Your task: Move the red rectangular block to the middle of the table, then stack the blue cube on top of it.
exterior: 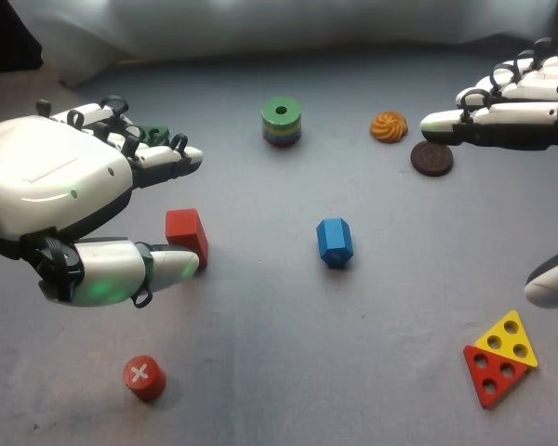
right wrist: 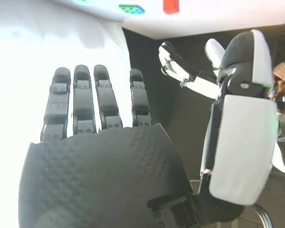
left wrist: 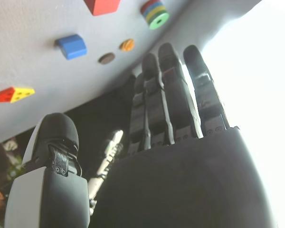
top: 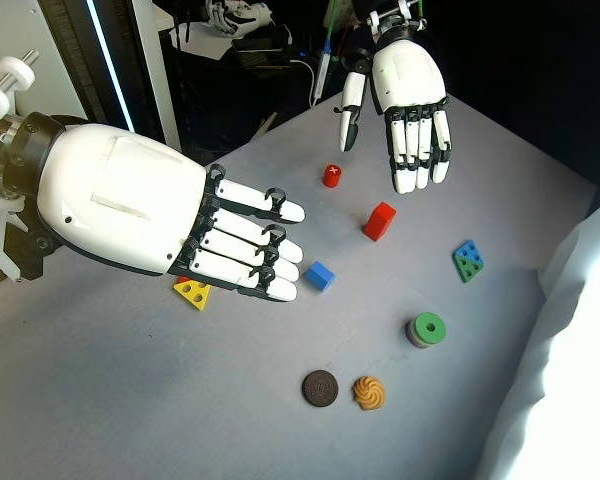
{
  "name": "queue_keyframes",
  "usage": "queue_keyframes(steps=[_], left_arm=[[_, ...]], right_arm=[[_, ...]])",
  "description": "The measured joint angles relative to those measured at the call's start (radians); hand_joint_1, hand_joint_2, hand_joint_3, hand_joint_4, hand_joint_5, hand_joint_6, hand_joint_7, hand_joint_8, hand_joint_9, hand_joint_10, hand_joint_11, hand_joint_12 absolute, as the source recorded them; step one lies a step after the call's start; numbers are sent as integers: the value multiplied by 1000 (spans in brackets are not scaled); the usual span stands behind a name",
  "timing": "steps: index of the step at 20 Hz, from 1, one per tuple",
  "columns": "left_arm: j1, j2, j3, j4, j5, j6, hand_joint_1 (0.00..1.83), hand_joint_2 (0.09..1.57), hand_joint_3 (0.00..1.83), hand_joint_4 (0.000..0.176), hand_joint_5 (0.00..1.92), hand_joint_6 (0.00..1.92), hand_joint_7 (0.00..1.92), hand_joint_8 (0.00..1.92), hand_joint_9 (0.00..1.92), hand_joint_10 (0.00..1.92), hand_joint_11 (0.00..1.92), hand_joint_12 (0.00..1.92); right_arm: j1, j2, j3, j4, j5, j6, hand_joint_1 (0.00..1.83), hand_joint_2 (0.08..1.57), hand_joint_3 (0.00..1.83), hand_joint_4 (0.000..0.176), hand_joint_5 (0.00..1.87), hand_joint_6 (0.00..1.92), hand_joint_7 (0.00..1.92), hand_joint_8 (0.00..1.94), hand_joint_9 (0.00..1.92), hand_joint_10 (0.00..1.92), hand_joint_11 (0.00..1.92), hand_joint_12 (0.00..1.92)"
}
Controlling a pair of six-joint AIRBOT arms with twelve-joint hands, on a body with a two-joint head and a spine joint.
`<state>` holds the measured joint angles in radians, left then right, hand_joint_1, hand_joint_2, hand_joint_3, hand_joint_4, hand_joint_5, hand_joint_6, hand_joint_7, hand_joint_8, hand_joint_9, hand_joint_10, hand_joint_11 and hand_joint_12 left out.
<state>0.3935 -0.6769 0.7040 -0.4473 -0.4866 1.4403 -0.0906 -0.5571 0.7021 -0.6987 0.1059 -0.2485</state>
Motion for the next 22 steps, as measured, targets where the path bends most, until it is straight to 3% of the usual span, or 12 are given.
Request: queue_keyframes(steps=[1,2,9,15,22], left_arm=[[0,0,0,-3,0,2,0,1122,120,0,296,57,318,63,287,95,10,751],[0,0,0,-4,0,6,0,1183,16,0,318,6,345,7,327,16,0,812],[-7,-2,0,-10,0,20,0,1181,2,0,336,5,354,2,329,3,0,811],[-43,-48,34,-85,45,93,5,1111,0,0,403,5,319,1,243,2,0,563],[-31,-144,104,-89,45,96,247,1026,0,0,526,15,435,12,282,8,0,572]], right_arm=[[0,0,0,0,0,-1,15,1188,238,0,118,128,124,81,66,100,0,195],[0,0,0,1,-2,-5,0,1288,25,0,170,20,157,5,91,30,0,175],[0,0,0,3,-6,-4,0,1285,5,0,174,6,164,1,103,13,0,144],[-14,-2,0,3,-1,-6,0,1291,2,0,170,1,162,1,106,6,0,143],[-14,-2,0,3,-2,-7,0,1290,0,0,198,8,192,12,130,13,0,151]])
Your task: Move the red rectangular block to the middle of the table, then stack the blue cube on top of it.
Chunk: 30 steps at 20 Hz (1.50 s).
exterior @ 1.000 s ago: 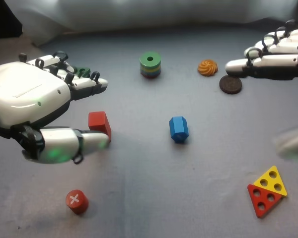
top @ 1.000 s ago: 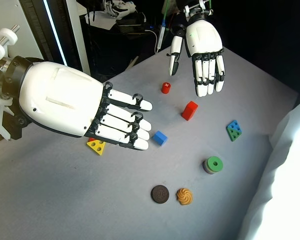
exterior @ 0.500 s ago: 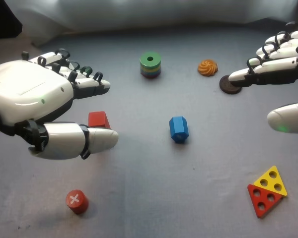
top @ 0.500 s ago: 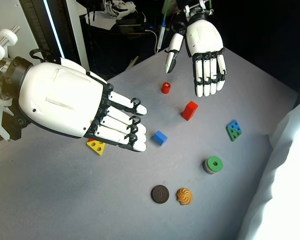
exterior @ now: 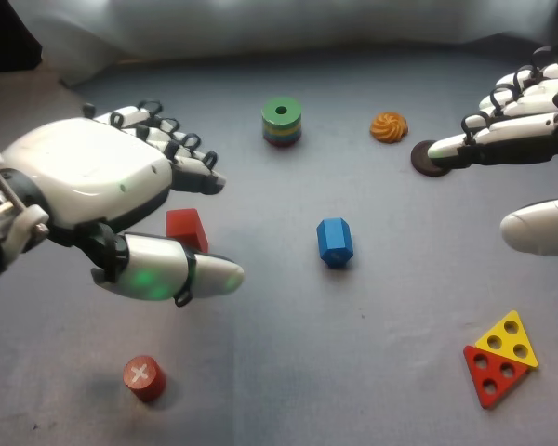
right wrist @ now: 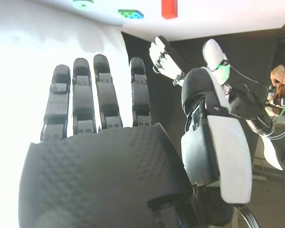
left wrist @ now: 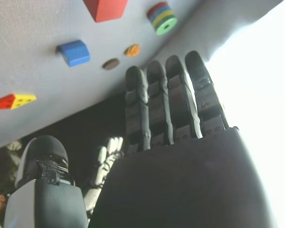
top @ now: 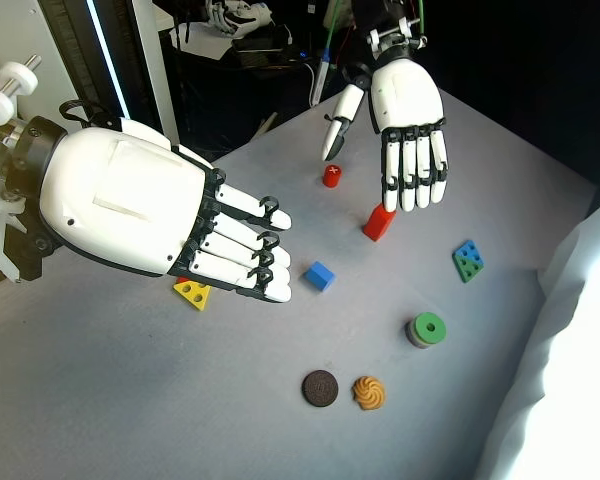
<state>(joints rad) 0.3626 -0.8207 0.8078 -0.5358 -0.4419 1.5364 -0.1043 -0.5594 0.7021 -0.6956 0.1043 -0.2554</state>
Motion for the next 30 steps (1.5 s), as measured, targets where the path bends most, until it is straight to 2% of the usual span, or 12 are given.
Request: queue_keyframes(steps=[2,6,12,15,17,20,24,26,30], left_arm=[[19,-30,15,0,-21,-14,311,998,0,0,570,14,479,9,315,11,0,645],[28,-68,56,0,-54,-19,273,992,0,0,583,8,483,1,327,7,0,703],[28,-120,122,3,-89,-34,332,1040,12,0,580,4,431,0,301,0,0,679],[35,-131,142,5,-93,-45,515,1033,0,0,612,13,443,3,309,2,0,713],[68,-132,146,5,-116,-58,586,995,0,0,651,25,454,6,303,0,0,702],[102,-143,153,4,-133,-78,563,1004,0,0,647,14,448,2,297,0,0,676],[120,-164,183,34,-146,-106,442,1035,6,0,636,4,446,2,309,4,0,718],[129,-175,195,41,-158,-114,442,1051,6,0,632,1,424,0,290,0,0,678],[141,-192,214,48,-163,-121,448,1059,2,0,638,5,446,5,313,6,0,745]], right_arm=[[0,0,0,0,2,0,0,1292,1,0,210,13,206,16,143,18,0,154],[0,0,0,0,2,0,0,1298,1,0,237,12,224,8,161,17,0,265],[0,0,0,0,2,0,1,1302,1,0,257,6,245,2,172,9,0,313],[0,0,0,0,2,0,12,1302,0,0,245,0,242,0,168,5,0,288],[0,0,0,0,2,1,24,1297,0,0,255,2,246,0,177,6,0,355],[0,0,0,0,3,1,17,1299,0,0,257,3,256,5,187,9,0,356],[0,0,0,0,2,1,7,1303,1,0,251,1,251,3,174,1,0,310],[0,0,0,0,2,2,29,1301,0,0,274,7,273,7,192,7,0,349],[0,0,0,0,3,2,48,1298,0,0,280,5,274,2,194,6,0,364]])
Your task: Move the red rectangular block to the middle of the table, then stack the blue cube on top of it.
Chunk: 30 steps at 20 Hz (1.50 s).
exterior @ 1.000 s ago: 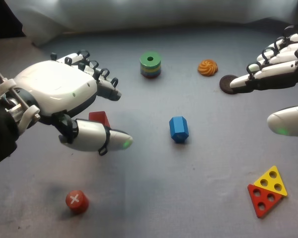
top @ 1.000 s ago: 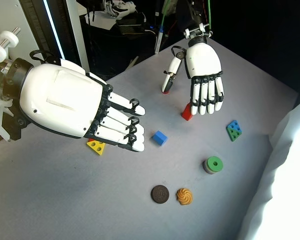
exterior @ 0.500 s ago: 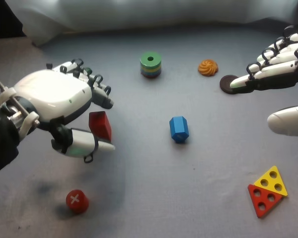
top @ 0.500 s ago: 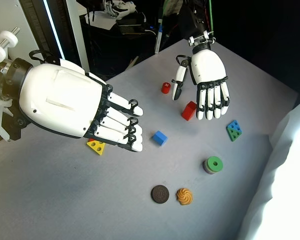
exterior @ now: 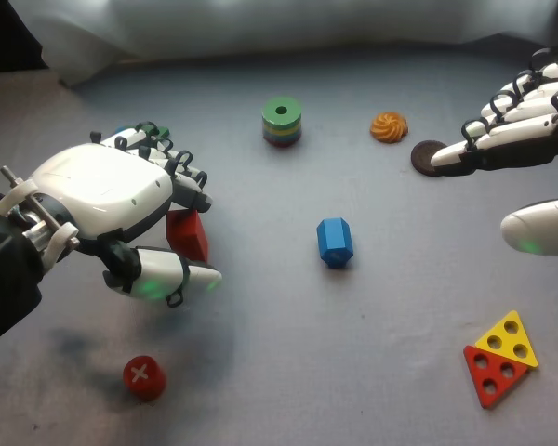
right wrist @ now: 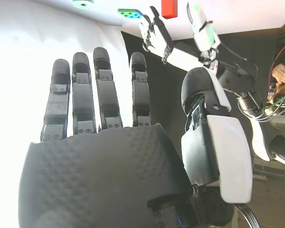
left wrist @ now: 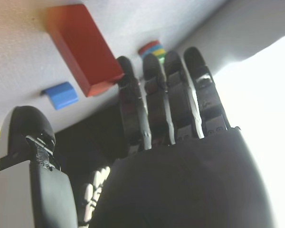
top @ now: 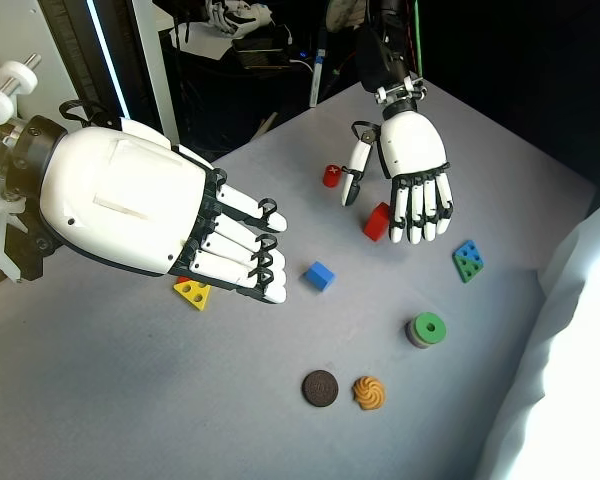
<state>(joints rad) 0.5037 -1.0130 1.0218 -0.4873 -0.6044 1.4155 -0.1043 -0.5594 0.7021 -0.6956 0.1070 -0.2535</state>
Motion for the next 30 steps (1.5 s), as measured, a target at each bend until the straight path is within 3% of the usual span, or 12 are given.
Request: queue_keyframes(steps=[6,11,25,30], left_arm=[[25,-22,24,8,-22,-17,461,1103,0,0,692,10,510,7,402,19,0,942],[37,-38,41,10,-39,-26,440,1125,5,0,697,6,516,3,405,11,0,953],[50,-80,90,3,-40,-30,493,1169,7,0,665,0,546,7,444,13,0,1078],[56,-80,94,6,-42,-38,678,1158,2,0,752,23,637,19,523,32,0,1208]], right_arm=[[0,0,0,0,0,2,70,1291,0,0,290,3,275,3,197,5,0,364],[0,0,0,0,5,2,103,1282,0,0,311,7,302,5,220,9,0,433],[0,0,-2,0,8,2,77,1278,1,0,299,0,295,0,209,0,0,371],[0,0,-2,0,7,2,73,1278,0,0,299,1,288,1,214,2,0,436]])
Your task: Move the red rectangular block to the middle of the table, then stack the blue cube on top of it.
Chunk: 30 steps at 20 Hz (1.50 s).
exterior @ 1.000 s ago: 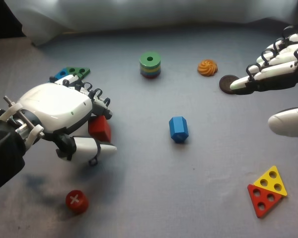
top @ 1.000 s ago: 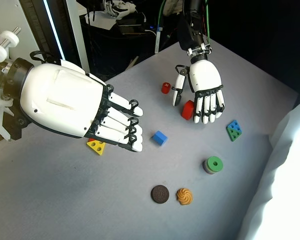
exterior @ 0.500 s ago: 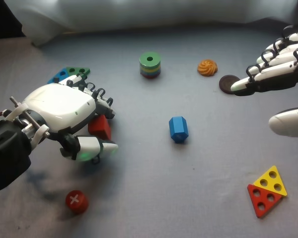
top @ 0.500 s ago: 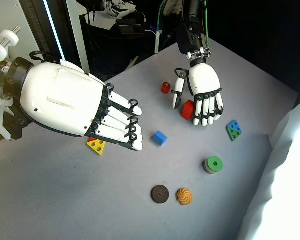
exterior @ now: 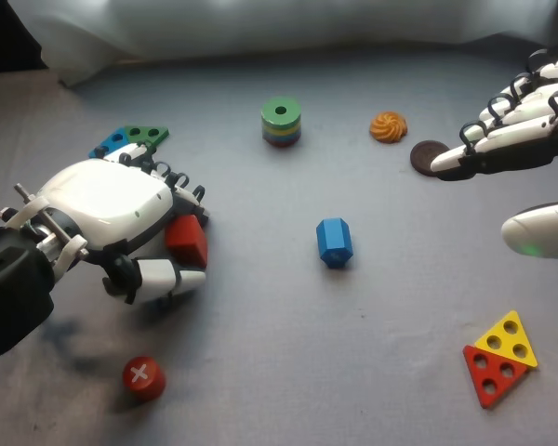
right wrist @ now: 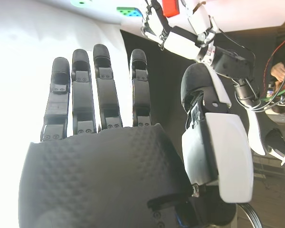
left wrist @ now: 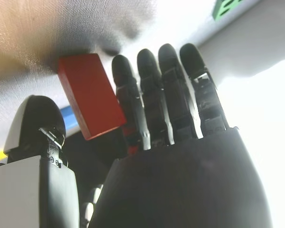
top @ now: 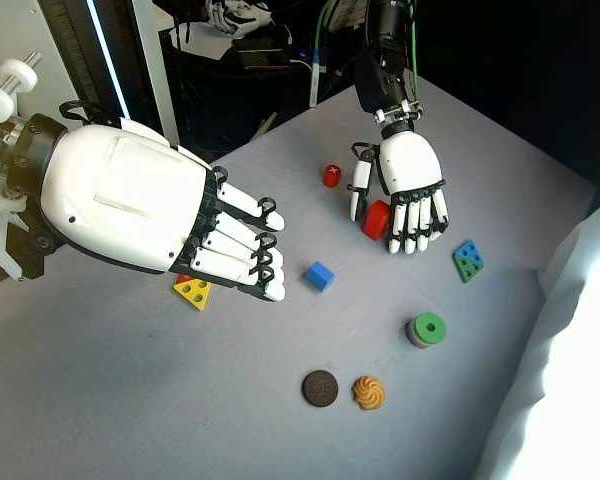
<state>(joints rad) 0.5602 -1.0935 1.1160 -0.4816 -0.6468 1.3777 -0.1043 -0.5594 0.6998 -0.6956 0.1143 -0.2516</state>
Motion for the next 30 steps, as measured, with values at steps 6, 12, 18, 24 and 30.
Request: queue_keyframes(steps=[6,12,18,24,30], left_arm=[[0,0,11,1,-4,-13,889,1114,0,0,848,21,728,13,606,35,61,1206],[-8,0,17,-2,-12,-13,1096,1112,0,0,988,962,859,4,738,24,72,1258],[-9,0,10,-29,-6,4,1104,1093,0,0,1028,898,867,2,706,2,13,1228],[-10,0,7,-36,-6,8,1091,1096,0,2,1019,914,870,4,703,2,6,1249],[-23,8,-21,-103,-9,59,922,1021,0,0,832,83,740,3,598,4,0,1085]], right_arm=[[0,0,-3,0,0,0,72,1278,0,0,308,4,292,3,219,3,0,461],[0,0,-3,0,0,0,66,1280,1,0,307,1,302,3,223,3,0,456],[0,0,-3,0,0,0,49,1287,2,0,311,3,298,4,221,6,0,492],[0,0,-3,0,0,0,95,1281,0,0,311,0,300,0,227,4,0,507],[0,0,-3,0,0,0,134,1282,0,0,329,6,319,6,236,7,0,486]])
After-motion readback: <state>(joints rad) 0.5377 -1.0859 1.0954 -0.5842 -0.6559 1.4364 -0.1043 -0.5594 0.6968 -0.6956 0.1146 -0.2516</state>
